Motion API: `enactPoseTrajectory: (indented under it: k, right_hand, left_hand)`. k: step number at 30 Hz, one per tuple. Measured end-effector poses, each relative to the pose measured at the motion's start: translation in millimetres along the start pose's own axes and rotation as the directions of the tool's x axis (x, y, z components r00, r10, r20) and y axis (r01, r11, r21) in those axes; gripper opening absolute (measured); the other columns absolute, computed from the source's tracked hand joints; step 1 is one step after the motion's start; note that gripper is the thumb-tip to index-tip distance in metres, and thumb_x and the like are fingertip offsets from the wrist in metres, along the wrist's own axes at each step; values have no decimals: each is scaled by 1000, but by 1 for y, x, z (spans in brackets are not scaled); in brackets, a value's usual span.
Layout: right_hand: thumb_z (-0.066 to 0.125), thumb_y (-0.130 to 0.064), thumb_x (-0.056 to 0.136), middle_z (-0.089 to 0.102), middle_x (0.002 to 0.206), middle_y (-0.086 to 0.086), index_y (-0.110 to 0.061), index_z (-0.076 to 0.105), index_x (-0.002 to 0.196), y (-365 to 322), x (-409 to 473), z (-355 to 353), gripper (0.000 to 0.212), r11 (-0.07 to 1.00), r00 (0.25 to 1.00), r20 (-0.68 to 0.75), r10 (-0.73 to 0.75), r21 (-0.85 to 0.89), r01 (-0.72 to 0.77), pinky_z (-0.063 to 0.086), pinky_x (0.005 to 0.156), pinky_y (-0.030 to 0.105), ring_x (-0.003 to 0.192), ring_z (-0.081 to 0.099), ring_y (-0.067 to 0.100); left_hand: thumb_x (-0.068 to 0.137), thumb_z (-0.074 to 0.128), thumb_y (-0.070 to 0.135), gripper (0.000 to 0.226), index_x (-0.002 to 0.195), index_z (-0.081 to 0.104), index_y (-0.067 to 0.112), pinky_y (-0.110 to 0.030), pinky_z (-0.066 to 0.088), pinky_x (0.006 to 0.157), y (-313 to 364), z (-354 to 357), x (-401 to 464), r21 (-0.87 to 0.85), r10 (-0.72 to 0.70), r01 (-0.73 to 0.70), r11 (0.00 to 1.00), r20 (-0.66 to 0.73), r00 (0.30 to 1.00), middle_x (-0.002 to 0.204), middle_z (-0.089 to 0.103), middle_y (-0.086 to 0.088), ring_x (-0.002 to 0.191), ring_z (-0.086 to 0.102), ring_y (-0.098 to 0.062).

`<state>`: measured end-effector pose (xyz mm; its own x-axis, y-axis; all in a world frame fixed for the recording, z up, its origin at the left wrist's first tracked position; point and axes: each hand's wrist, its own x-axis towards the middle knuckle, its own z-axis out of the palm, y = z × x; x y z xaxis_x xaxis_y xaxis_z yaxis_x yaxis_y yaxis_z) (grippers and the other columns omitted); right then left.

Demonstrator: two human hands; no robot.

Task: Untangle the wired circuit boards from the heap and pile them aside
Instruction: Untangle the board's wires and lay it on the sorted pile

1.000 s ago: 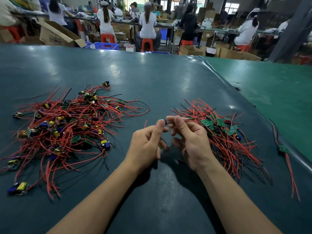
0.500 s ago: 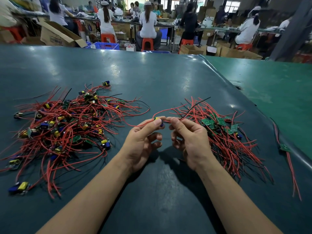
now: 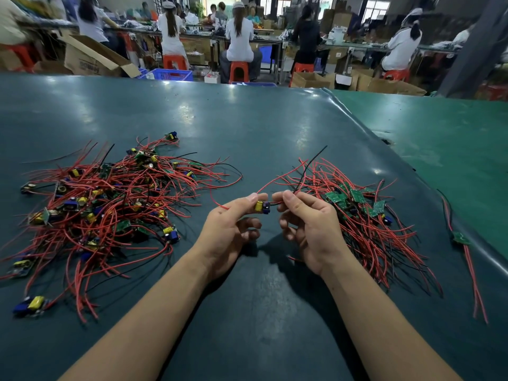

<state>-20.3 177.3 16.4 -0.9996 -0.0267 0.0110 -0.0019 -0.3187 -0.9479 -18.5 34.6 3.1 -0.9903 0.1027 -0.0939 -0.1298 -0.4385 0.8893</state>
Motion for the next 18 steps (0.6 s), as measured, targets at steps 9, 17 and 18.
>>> enactPoseTrajectory:
  k: [9,17,18]
  right_hand:
    - [65,-13,89,70,71,2,-12,74,83,3,1,0,11,1000,1000,-18,2,-20,-3,36,39,18,52,54,10]
    - [68,-9,88,73,74,6,-12,68,83,4,3,-1,6,1000,999,-33,24,1,-24,40,39,18,52,58,10]
    - [69,-10,88,72,74,6,-12,68,83,4,3,-2,5,1000,999,-31,22,3,-22,40,39,18,53,59,11]
  left_hand:
    - [92,59,10,6,91,65,11,-20,52,53,4,-2,3,-140,38,-55,989,-122,992,69,68,-1,56,64,-12]
    - [67,72,9,25,90,62,9,-20,56,62,1,-3,4,-179,106,-112,977,-43,993,73,70,-3,60,66,-12]
    - [66,73,6,28,91,63,9,-20,56,62,0,-4,4,-154,106,-110,982,-38,994,75,70,-4,61,66,-13]
